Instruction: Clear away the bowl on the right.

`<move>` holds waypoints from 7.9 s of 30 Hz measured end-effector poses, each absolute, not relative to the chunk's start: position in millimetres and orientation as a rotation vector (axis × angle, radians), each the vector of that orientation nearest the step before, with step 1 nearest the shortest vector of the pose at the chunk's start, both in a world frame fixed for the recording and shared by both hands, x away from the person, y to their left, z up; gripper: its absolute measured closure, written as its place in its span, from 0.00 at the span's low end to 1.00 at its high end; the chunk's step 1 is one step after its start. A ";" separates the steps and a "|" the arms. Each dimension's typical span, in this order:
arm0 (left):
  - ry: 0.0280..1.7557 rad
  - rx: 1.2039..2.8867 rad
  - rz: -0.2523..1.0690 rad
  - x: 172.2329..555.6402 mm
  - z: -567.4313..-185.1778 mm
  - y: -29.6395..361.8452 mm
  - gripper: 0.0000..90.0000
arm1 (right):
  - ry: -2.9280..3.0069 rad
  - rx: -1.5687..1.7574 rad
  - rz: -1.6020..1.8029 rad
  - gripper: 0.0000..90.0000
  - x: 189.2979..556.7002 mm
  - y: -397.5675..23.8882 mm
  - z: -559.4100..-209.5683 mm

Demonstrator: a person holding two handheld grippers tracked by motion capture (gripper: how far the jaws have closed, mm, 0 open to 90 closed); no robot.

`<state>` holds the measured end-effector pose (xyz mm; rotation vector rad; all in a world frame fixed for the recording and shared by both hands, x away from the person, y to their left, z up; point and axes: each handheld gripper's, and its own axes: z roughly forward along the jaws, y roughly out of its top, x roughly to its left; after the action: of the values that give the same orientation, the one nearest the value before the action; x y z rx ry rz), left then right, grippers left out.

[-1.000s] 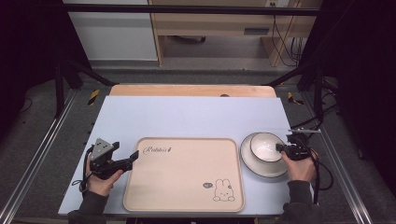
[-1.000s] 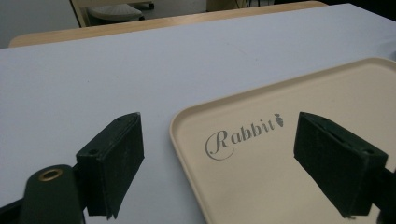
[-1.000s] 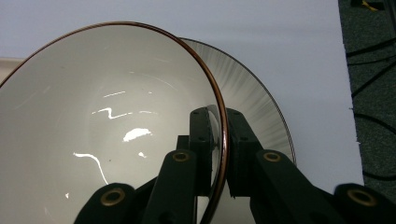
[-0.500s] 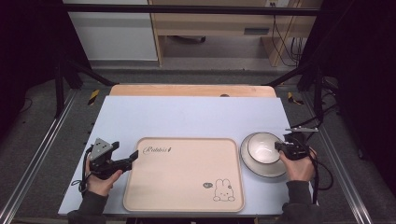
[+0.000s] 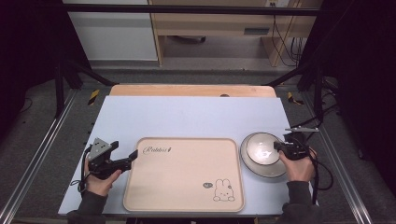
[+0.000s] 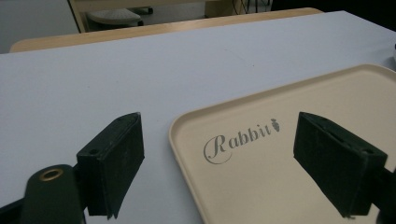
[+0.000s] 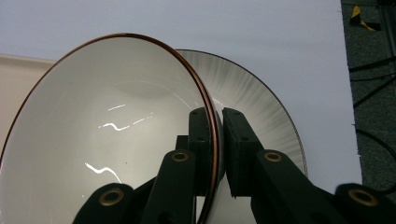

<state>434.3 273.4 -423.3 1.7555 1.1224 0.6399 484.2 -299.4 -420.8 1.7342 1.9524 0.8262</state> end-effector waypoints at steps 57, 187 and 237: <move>1.060 1.785 0.611 431.5 -421.2 267.5 0.16 | 2.068 1.480 1.142 0.91 455.0 -240.0 -365.4; 1.059 1.783 0.604 430.3 -419.7 266.9 0.16 | 2.384 1.434 1.106 0.91 534.3 -69.1 -438.8; 1.068 1.779 0.606 430.8 -420.1 267.8 0.16 | 2.206 1.249 1.188 0.43 517.4 -88.5 -415.1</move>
<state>430.8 267.8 -420.1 1.7792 1.0681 0.6056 517.4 -88.5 -415.1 1.2492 2.2055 1.1880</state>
